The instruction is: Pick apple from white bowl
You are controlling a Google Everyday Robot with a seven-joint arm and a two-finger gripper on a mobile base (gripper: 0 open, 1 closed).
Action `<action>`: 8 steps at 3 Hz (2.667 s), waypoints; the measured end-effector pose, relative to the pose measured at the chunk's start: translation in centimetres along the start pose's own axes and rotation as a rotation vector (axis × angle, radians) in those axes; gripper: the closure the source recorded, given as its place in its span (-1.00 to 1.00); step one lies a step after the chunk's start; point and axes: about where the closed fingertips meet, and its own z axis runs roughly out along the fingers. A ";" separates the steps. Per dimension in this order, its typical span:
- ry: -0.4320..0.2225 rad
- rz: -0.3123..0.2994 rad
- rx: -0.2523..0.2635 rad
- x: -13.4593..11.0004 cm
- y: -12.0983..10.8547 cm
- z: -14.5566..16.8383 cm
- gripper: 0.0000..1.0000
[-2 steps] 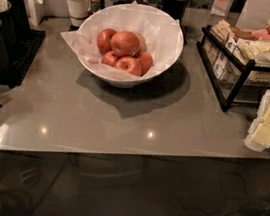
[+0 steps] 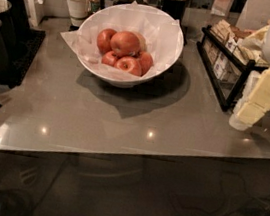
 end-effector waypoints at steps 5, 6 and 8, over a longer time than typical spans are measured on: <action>-0.358 0.026 -0.105 -15.2 -7.8 6.4 -1.00; -0.359 -0.055 -0.185 -18.1 -7.9 8.1 -1.00; -0.396 -0.009 -0.149 -18.9 -9.1 9.1 -1.00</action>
Offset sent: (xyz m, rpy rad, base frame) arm 0.1136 0.1167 0.0151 0.3875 0.0470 0.0931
